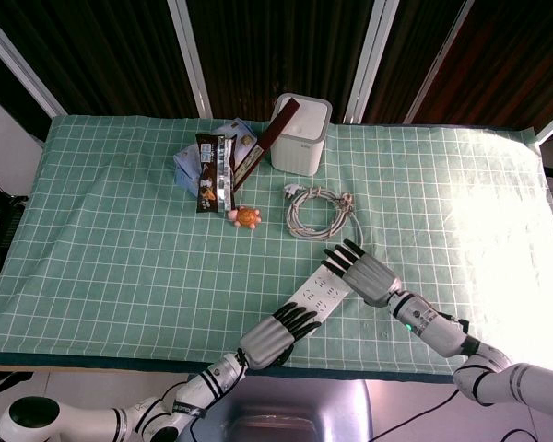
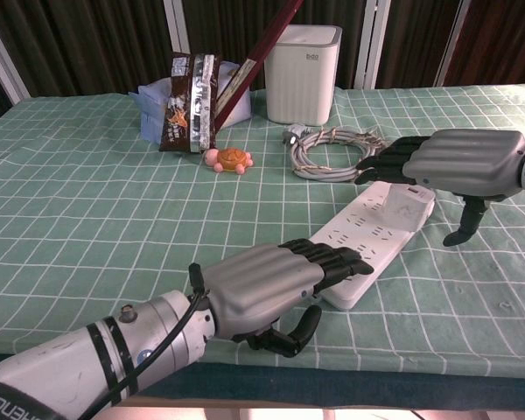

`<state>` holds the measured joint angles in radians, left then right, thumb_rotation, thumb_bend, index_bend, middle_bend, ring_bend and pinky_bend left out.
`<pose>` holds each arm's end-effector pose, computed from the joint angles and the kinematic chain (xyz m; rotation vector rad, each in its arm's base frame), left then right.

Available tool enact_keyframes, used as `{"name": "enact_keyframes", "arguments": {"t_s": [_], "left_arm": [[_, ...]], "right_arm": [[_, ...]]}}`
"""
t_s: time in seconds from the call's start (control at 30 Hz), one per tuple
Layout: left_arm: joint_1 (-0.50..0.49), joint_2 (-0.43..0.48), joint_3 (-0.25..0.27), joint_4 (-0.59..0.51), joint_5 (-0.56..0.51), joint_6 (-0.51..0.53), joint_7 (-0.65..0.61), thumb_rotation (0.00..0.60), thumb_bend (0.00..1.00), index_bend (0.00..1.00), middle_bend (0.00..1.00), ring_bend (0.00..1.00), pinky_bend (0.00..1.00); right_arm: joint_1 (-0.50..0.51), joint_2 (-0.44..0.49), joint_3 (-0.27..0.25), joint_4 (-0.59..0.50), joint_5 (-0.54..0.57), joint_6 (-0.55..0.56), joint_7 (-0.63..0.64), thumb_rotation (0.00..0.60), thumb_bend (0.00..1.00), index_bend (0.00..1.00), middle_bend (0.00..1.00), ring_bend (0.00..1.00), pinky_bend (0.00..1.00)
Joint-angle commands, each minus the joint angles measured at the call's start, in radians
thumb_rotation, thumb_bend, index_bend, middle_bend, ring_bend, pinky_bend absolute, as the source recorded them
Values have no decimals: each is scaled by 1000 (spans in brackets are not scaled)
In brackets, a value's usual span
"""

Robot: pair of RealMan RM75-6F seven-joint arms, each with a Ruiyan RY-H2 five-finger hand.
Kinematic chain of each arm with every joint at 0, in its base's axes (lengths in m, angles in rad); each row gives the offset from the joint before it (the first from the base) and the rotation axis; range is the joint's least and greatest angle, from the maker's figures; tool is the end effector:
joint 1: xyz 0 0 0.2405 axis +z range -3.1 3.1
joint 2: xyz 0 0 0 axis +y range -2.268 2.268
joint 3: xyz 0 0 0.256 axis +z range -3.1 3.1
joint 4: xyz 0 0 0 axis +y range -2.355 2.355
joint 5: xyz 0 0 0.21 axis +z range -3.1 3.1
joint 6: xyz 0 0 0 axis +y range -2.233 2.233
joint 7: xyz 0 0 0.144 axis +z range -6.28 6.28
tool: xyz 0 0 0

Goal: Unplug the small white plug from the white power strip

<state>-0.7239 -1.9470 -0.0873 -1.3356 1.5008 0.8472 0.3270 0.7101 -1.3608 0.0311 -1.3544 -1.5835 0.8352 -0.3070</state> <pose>-0.0667 0.2364 -0.1471 -2.3450 -0.8347 -1.1013 -0.2089 -0.3326 0.0175 2.2385 -0.3938 0.6018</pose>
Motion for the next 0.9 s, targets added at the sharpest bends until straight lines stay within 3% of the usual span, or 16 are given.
{"name": "enact_keyframes", "arguments": {"t_s": [0.03, 0.3, 0.9], "left_arm": [[-4, -3, 4, 6, -7, 1, 2, 536, 763, 0, 0, 0, 79], [-11, -8, 24, 10, -26, -5, 12, 550, 763, 0, 0, 0, 79], [-24, -12, 49, 16, -35, 6, 29, 545, 764, 0, 0, 0, 79]], "right_arm": [[1, -1, -2, 1, 2, 4, 1, 600, 111, 0, 0, 0, 0], [12, -11, -9, 10, 0, 11, -16, 600, 153, 4, 0, 0, 0], [32, -55, -20, 61, -3, 26, -62, 600, 311, 237, 162, 0, 122]]}}
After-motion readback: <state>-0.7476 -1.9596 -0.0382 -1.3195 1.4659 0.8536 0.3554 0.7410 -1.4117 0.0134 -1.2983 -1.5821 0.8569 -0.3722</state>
